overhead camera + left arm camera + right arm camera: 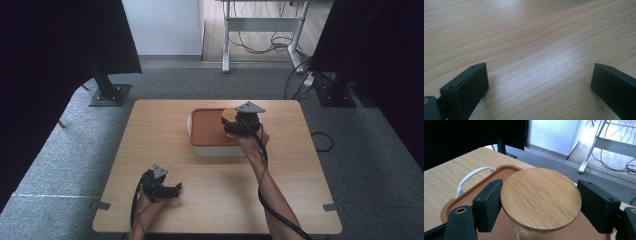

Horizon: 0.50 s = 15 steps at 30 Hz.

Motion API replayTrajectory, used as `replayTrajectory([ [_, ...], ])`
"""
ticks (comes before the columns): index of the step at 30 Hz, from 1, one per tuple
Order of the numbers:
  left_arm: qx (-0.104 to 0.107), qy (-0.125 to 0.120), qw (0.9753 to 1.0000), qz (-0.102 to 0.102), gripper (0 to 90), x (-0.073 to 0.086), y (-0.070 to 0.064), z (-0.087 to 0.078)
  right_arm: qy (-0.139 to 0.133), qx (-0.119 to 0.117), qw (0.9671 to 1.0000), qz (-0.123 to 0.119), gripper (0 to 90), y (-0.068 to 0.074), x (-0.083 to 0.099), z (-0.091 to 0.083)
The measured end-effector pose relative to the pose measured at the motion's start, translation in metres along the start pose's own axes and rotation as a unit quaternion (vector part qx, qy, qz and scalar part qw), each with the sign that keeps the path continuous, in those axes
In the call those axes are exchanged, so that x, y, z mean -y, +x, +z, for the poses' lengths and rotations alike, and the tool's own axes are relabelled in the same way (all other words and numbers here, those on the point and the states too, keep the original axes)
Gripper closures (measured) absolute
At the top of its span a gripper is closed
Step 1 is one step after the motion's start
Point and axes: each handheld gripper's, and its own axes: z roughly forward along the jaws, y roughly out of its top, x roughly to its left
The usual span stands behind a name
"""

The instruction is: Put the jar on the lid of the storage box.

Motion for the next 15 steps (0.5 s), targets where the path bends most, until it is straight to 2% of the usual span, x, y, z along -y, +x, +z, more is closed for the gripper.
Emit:
replayTrajectory([
  [15,0.001,0.000,1.0000,-0.001,1.2,0.000,0.000,0.000,0.016,0.000,0.9999,0.001,22.8,0.003,0.007,0.018],
])
